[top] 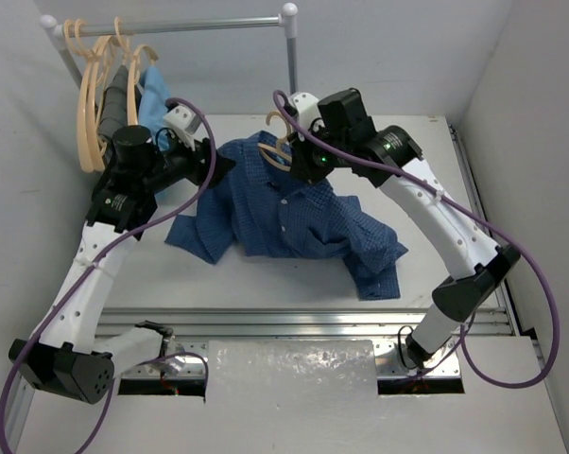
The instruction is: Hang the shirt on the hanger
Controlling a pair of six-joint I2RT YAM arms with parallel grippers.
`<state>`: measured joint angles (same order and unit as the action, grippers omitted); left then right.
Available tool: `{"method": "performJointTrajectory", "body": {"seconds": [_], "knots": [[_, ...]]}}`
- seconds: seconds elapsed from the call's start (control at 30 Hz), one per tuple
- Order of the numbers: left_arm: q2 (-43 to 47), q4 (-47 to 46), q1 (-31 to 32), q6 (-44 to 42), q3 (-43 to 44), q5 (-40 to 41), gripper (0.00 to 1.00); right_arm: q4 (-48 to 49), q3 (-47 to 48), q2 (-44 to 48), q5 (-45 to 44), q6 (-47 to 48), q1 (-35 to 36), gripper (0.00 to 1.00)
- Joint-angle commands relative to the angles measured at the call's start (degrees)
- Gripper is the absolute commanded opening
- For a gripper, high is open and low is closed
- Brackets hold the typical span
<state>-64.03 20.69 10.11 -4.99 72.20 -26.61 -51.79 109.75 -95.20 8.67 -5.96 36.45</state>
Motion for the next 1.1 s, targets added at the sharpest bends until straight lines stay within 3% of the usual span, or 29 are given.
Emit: {"method": "performJointTrajectory", "body": {"seconds": [0.0, 0.13, 0.27, 0.5, 0.63, 0.73, 0.77, 0.83, 0.93, 1.07], "knots": [[0.83, 0.39, -0.44, 3.85, 0.84, -8.61, 0.54, 6.95, 5.29, -0.42, -5.74, -7.04, 3.35, 0.00], [1.62, 1.46, -0.35, 6.47, -1.10, -11.70, 0.54, 11.35, 7.39, -3.76, -12.27, -10.82, 6.88, 0.00], [3.38, 1.02, 0.87, 7.98, -2.77, -12.94, 0.54, 11.80, 15.99, -12.10, -15.43, -19.24, 8.20, 0.00], [5.84, 8.83, 2.72, 0.53, -4.96, -10.22, 0.54, 18.91, 11.71, -16.42, -19.47, -34.02, 9.87, 0.00], [7.08, 10.86, 2.81, -1.77, -5.50, -8.63, 0.60, 16.99, 17.15, -21.86, -26.76, -36.32, 10.14, 0.00], [6.38, 12.27, 3.51, -1.86, -5.58, -8.37, 0.73, 17.16, 19.80, -24.50, -32.30, -36.50, 10.40, 0.00], [5.68, 12.45, 4.73, -1.34, -5.67, -6.98, 0.81, 17.86, 19.71, -24.94, -33.27, -37.02, 10.49, 0.00], [4.97, 12.19, 7.19, -0.90, -6.11, -3.29, 0.88, 18.56, 19.62, -26.17, -34.42, -37.72, 10.75, 0.00], [3.74, 11.92, 13.17, -2.21, -8.04, 8.64, 0.93, 19.18, 19.71, -27.06, -33.02, -39.83, 11.10, 0.00], [2.77, 10.17, 13.36, -3.71, -11.64, 18.33, 0.94, 20.23, 17.70, -25.92, -31.78, -40.98, 11.63, 0.00]]}}
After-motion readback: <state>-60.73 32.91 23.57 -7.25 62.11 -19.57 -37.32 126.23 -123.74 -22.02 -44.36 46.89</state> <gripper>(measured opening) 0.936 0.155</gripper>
